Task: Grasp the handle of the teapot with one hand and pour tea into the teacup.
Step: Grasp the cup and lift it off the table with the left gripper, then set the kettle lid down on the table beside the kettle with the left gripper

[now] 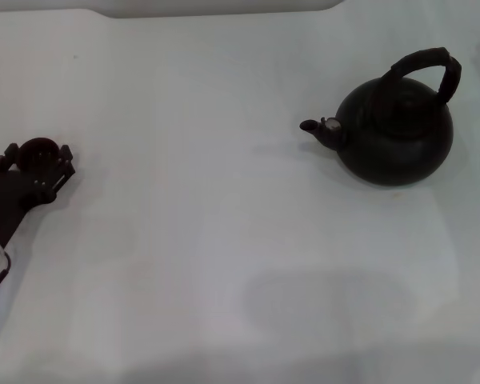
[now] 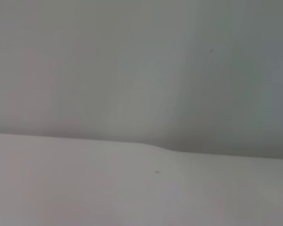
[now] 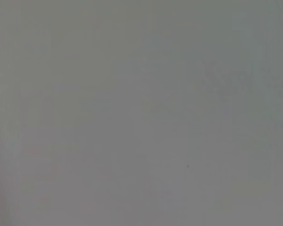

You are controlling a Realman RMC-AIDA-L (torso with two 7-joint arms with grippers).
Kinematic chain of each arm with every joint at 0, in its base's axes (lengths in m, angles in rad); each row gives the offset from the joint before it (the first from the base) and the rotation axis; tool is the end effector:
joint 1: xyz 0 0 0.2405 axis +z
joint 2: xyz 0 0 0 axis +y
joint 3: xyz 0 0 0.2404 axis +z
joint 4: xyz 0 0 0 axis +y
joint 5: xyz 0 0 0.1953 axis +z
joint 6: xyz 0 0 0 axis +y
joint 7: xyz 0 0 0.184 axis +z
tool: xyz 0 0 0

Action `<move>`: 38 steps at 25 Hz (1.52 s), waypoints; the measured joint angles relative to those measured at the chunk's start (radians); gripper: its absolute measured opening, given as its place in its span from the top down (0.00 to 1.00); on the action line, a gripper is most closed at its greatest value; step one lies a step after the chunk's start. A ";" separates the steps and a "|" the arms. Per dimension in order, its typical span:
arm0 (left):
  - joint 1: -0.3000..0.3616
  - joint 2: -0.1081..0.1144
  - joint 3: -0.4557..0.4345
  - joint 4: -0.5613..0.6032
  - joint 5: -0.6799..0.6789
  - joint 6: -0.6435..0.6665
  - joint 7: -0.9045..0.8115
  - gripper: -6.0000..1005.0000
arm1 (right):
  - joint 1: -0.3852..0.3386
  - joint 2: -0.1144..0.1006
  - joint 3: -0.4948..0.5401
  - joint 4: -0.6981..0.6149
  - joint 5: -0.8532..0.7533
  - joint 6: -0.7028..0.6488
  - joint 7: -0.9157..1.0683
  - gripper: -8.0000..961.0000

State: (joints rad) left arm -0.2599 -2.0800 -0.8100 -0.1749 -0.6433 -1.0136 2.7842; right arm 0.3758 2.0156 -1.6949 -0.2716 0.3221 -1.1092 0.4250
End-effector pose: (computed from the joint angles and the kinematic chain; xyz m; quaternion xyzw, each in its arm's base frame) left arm -0.3541 0.2914 -0.0520 -0.7294 -0.3661 -0.2401 0.5255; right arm 0.3162 0.3716 0.0618 -0.6220 0.2861 0.3815 0.6211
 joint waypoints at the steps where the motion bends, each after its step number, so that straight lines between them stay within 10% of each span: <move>1: 0.000 0.000 0.000 0.000 0.000 0.005 0.000 0.13 | 0.000 0.000 0.000 0.000 0.000 0.000 0.000 0.09; 26: -0.003 0.000 0.000 -0.010 0.025 0.003 0.000 0.29 | 0.000 0.000 0.011 0.000 0.000 -0.001 -0.001 0.09; 38: -0.084 -0.003 0.005 -0.085 0.308 -0.011 -0.009 0.30 | 0.002 0.000 0.013 0.000 0.000 -0.002 -0.005 0.09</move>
State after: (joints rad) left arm -0.3442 -2.0826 -0.8048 -0.2599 -0.3354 -1.0249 2.7757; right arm 0.3782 2.0156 -1.6820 -0.2714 0.3221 -1.1108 0.4203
